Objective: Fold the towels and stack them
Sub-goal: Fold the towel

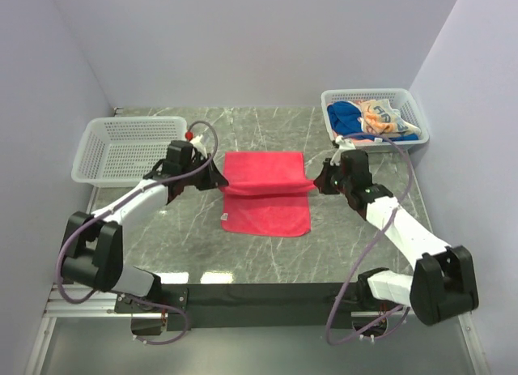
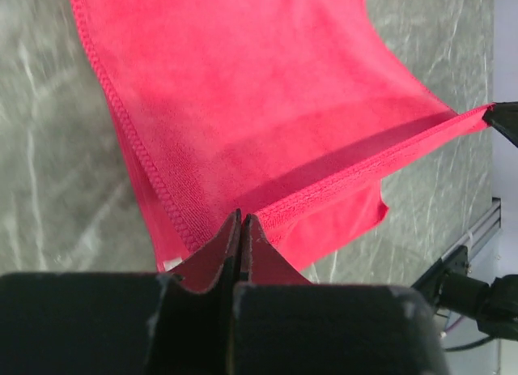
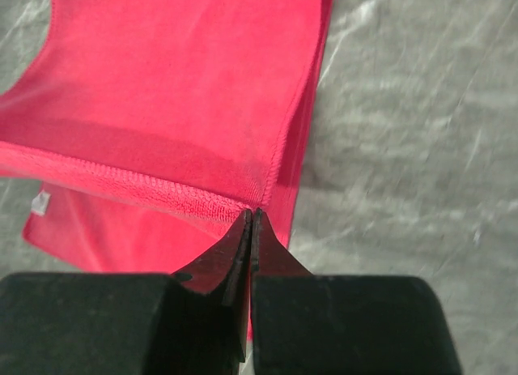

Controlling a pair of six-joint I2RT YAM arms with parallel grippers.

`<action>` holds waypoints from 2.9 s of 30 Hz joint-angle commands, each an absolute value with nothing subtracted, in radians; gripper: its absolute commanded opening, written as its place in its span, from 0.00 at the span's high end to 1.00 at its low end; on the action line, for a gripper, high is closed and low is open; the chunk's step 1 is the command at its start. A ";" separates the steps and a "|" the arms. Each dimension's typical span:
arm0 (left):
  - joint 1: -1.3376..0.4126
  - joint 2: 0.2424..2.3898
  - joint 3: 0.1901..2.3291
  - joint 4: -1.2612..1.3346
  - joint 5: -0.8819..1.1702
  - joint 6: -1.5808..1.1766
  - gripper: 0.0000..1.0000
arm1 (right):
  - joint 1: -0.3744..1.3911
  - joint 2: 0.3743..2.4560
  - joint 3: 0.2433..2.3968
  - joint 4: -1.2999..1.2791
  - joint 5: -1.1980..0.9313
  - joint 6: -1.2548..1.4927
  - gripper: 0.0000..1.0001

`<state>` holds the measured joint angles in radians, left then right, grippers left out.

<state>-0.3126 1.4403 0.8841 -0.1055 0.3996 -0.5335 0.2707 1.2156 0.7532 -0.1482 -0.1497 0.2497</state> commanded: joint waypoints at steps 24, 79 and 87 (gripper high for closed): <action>-0.448 1.335 0.528 -0.011 0.206 -0.745 0.99 | 0.258 1.227 0.476 -0.134 -0.225 0.578 1.00; -0.479 0.975 0.480 -0.308 0.169 -0.788 0.35 | 0.287 0.876 0.433 -0.412 -0.341 0.508 0.55; -0.479 0.905 0.508 -0.315 0.123 -0.787 0.25 | 0.298 0.830 0.469 -0.335 -0.333 0.474 0.44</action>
<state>-0.4759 0.8921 0.4839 -0.3195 0.1520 -0.7845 0.2905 0.8185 0.4175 -0.3836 -0.3237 0.5110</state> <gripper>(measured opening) 0.756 0.558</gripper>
